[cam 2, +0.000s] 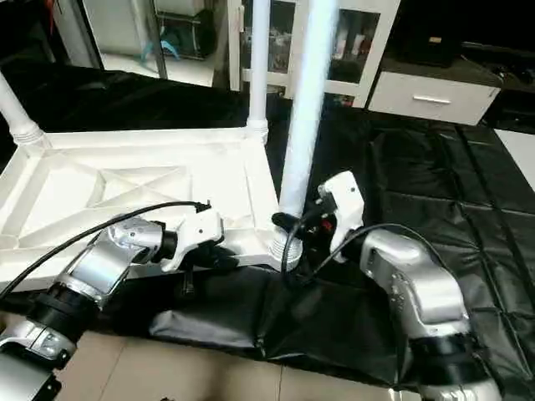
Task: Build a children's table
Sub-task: Insert table leg to table base
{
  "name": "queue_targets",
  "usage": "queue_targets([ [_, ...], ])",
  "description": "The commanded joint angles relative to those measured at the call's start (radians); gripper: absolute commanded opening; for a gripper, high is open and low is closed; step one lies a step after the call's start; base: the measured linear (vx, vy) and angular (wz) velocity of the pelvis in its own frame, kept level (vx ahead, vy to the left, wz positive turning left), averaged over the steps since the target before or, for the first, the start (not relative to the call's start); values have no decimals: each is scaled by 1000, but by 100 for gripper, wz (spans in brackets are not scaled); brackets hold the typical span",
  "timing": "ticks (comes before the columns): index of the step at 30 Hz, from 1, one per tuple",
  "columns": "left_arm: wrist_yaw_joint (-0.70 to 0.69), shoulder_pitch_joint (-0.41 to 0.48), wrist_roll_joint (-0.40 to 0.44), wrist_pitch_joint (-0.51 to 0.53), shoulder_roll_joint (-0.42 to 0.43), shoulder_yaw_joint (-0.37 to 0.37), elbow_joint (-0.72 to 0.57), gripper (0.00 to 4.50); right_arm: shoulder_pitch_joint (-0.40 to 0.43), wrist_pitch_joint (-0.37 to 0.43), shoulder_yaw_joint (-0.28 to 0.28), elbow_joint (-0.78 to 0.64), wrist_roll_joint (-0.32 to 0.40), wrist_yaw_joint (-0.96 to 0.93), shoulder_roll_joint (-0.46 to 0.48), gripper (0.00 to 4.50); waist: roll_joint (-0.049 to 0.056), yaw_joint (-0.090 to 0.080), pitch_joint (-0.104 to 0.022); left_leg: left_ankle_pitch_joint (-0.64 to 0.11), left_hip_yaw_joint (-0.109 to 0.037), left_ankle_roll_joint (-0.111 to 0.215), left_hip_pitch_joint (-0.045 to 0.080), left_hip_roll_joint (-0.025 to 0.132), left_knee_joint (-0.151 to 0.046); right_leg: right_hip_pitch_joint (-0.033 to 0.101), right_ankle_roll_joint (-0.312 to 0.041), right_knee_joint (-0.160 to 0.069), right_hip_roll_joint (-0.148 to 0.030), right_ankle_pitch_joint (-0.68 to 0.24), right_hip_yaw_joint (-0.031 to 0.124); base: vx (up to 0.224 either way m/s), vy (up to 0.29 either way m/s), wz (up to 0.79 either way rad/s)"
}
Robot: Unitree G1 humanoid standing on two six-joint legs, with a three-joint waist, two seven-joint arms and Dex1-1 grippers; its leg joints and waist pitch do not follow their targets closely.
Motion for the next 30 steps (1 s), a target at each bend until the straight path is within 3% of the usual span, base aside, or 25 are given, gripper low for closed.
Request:
queue_targets([
  [1, -42, 21, -5, 3, -2, -40, 4, 0, 0, 14, 20, 101, -38, -30, 11, 184, -9, -1, -54, -103, -10, 41, 1, 48, -70, 39, -246, -67, -81, -100, 46, 0, 0, 0],
  [4, -45, 22, -3, 2, 0, -43, 4, 0, -21, 14, 12, 136, -32, -35, 29, 183, -8, -4, -54, -123, -11, 29, 3, 49, -72, 40, -245, -68, -80, -117, 46, 0, 0, 0],
  [8, -46, 22, -4, 6, 1, -43, 1, 0, -28, 27, -10, 157, -7, -26, 38, 183, -9, -3, -57, -103, -11, 33, 5, 50, -71, 42, -256, -62, -80, -55, 46, 0, 0, 0],
  [9, -46, 23, -5, 6, 2, -42, 1, 0, -26, 27, -11, 158, -7, -25, 38, 183, -16, -3, -56, -102, -10, 36, 3, 50, -71, 42, -257, -63, -79, -51, 46, 0, 0, 0],
  [18, -46, 27, -14, 13, 8, -36, -11, 0, 58, -3, -77, 139, 45, -29, 72, 183, -10, 4, -55, -128, -10, 29, 6, 53, -75, 39, -251, -67, -81, -73, 46, 0, 0, 0],
  [22, -44, 22, -15, 12, 8, -33, -5, 0, 87, -36, -97, 127, 53, -38, 86, 183, -9, 3, -53, -150, -12, 21, 4, 52, -78, 40, -242, -71, -82, -105, 47, 0, 0, 0],
  [26, -33, 13, -13, 8, 5, -27, 6, 0, 132, -99, -152, 93, 77, -55, 123, 183, -4, 3, -53, -162, -13, 14, 6, 54, -80, 37, -238, -72, -82, -110, 47, 0, 0, 0],
  [28, -21, 7, -13, 6, 1, -23, 13, 0, 153, -129, -153, 80, 74, -50, 127, 183, -5, 3, -50, -172, -12, 15, 5, 53, -81, 36, -238, -75, -81, -110, 47, 0, 0, 0],
  [30, -10, 2, -12, 4, -3, -19, 20, 0, 174, -156, -143, 68, 66, -40, 129, 183, -5, 2, -46, -208, -13, 12, 6, 53, -85, 34, -225, -82, -82, -175, 48, 0, 0, 0],
])
